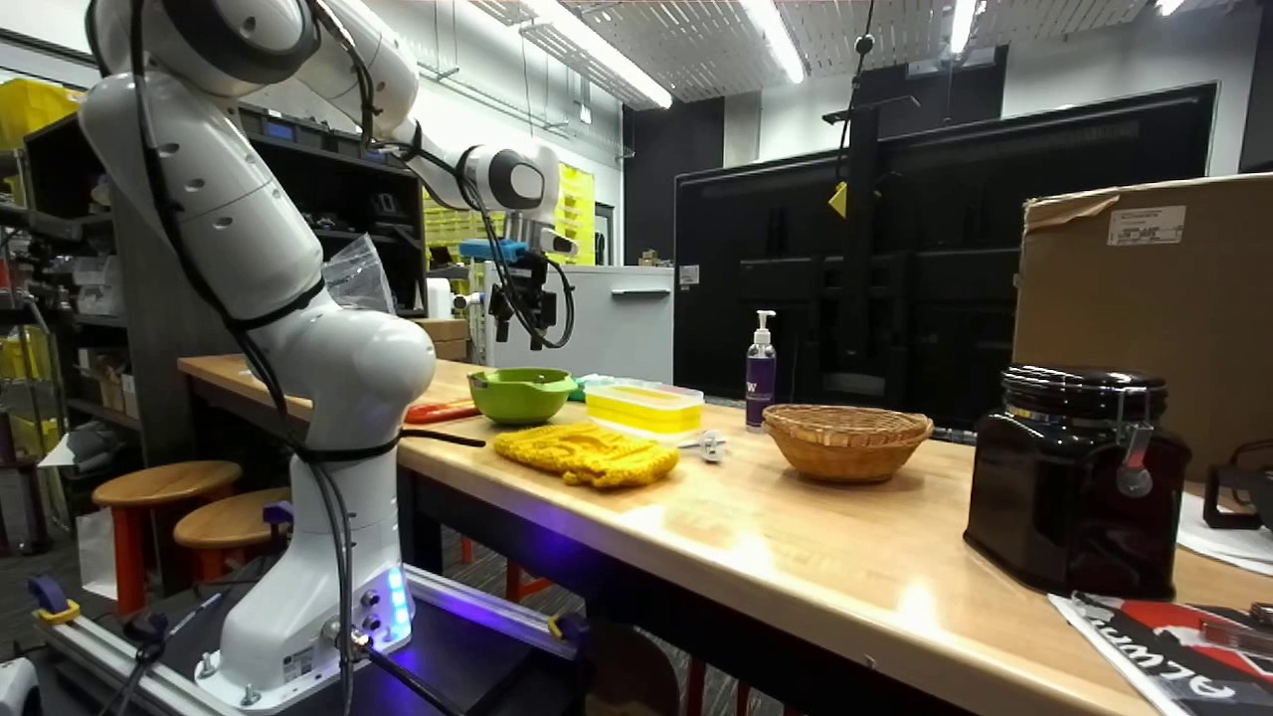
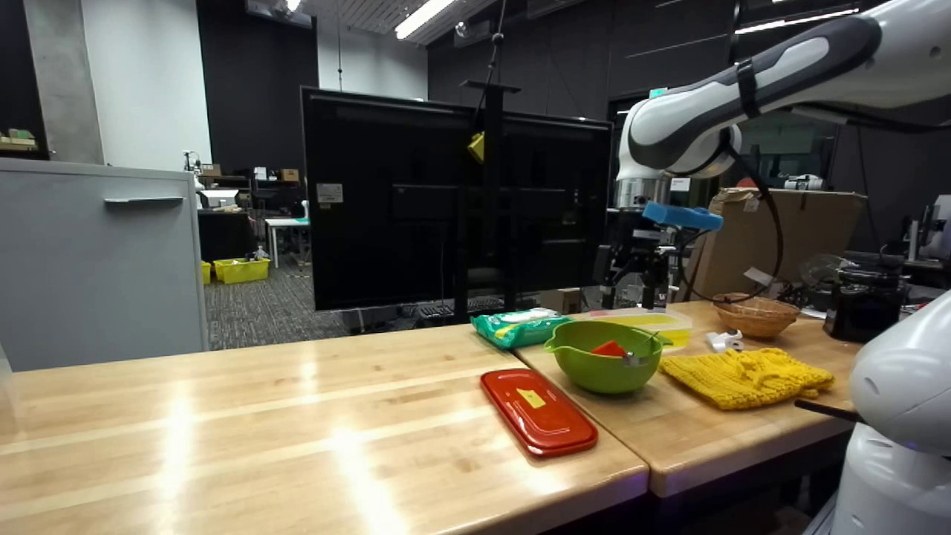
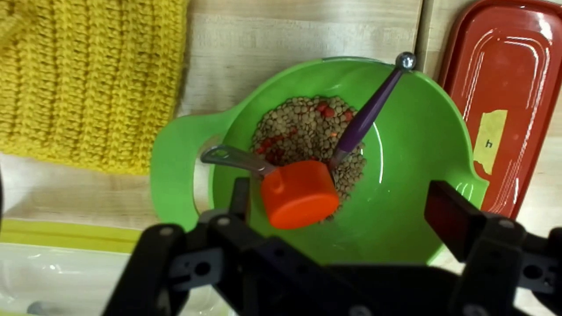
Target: Put the cloth in the bowl
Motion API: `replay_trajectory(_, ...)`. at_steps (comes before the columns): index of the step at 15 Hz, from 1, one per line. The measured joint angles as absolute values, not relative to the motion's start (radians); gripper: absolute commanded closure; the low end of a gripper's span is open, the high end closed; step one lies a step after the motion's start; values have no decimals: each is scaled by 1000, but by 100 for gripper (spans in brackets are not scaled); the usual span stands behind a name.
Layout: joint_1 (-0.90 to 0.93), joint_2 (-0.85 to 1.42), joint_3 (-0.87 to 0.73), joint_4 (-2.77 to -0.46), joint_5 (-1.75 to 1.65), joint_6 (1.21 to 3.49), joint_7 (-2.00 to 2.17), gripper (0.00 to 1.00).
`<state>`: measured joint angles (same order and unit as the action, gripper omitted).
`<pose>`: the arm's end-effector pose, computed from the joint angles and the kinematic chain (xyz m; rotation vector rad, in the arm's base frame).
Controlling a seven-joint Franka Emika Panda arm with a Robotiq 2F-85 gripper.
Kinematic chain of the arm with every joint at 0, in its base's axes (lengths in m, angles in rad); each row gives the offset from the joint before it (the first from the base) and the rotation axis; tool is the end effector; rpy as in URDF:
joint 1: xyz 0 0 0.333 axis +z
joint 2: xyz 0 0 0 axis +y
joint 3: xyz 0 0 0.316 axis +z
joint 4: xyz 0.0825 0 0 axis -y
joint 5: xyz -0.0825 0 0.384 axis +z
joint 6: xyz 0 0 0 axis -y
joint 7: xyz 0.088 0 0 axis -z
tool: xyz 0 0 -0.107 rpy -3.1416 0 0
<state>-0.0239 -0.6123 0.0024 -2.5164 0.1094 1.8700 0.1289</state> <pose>0.3603 0.0006 0.4818 -3.0274 0.2807 0.0601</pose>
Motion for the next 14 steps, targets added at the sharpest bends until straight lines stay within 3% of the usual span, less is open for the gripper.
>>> replay_trajectory(14, -44, -613, -34, -2517, 97, 1865, 100, 0)
